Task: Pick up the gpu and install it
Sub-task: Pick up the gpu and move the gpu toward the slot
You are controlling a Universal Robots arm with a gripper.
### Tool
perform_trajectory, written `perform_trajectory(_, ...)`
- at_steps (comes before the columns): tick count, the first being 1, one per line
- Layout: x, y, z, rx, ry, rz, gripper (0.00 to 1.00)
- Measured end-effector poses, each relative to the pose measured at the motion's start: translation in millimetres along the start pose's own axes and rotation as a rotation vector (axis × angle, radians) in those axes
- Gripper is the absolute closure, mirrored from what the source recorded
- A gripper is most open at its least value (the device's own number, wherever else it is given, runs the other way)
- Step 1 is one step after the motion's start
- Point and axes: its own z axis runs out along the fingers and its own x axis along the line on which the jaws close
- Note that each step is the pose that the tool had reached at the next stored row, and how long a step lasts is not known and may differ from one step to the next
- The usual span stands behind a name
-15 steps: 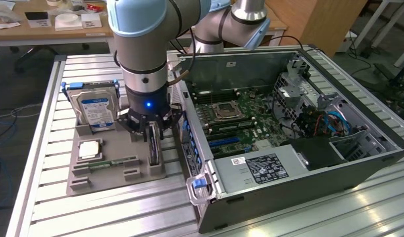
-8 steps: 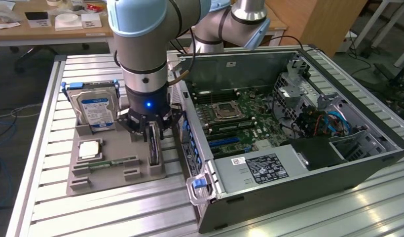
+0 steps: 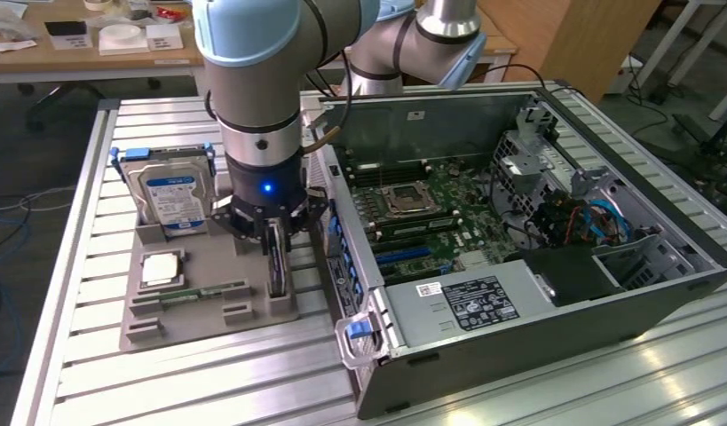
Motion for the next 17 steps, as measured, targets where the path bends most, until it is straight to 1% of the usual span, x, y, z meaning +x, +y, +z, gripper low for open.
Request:
perform_trajectory(8, 0.0, 0.0, 0.0, 0.0, 0.0, 0.0, 0.64)
perform_trajectory(10, 0.0, 0.0, 0.0, 0.0001, 0.0, 0.0, 0.65)
perform_trajectory(11, 0.0, 0.0, 0.0, 0.0001, -0.0001, 0.0, 0.72)
perform_trajectory(17, 0.0, 0.0, 0.0, 0.0001, 0.0, 0.0, 0.73)
